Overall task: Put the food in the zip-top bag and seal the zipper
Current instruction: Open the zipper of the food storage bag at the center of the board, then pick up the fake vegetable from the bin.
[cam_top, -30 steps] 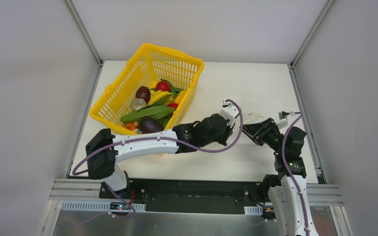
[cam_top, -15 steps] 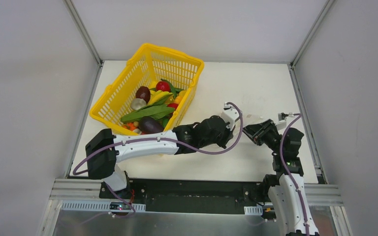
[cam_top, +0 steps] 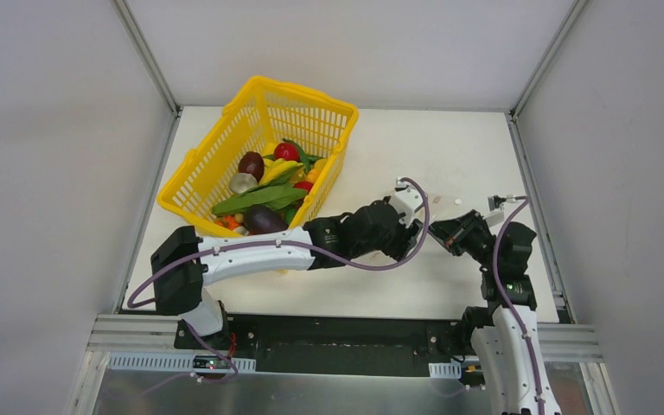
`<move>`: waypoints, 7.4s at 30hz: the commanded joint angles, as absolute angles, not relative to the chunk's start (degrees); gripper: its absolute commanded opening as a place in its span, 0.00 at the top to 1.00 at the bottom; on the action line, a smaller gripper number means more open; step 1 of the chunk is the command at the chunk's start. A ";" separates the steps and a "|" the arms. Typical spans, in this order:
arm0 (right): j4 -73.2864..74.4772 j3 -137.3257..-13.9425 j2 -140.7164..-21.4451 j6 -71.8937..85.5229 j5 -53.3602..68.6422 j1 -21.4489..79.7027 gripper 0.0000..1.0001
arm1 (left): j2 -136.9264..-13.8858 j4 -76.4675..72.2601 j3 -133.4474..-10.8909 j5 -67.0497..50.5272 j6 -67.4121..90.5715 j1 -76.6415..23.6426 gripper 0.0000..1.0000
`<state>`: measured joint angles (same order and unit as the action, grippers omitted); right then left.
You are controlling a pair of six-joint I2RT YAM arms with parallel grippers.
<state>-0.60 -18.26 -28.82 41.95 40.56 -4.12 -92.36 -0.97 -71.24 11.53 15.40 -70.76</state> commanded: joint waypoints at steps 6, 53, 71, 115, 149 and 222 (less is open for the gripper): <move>6.09 -24.53 -27.05 35.11 43.86 -3.69 1.00 | -95.18 6.37 -80.66 17.94 10.23 -70.22 0.52; 36.04 -44.75 -34.69 21.86 37.12 -2.64 1.00 | -90.76 14.58 -84.41 31.27 1.85 -63.81 0.92; 26.59 -45.45 -39.72 29.68 39.64 -1.56 0.50 | -89.22 9.70 -83.41 13.40 22.27 -61.71 1.00; 24.56 -61.10 -62.49 40.88 7.51 26.39 1.00 | -89.11 25.60 -88.01 -2.49 25.88 -49.40 0.26; 32.09 -61.54 -55.06 38.12 9.96 26.45 1.00 | -75.29 24.35 -79.24 4.87 24.73 -59.79 0.31; 60.07 -77.79 -64.99 11.60 9.89 26.42 1.00 | -73.41 32.01 -83.86 -0.57 19.15 -51.60 0.06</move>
<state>55.24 -77.62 -64.66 13.89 10.81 26.39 -80.14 30.68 -83.20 -6.94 21.89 -53.47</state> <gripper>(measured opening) 0.006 0.912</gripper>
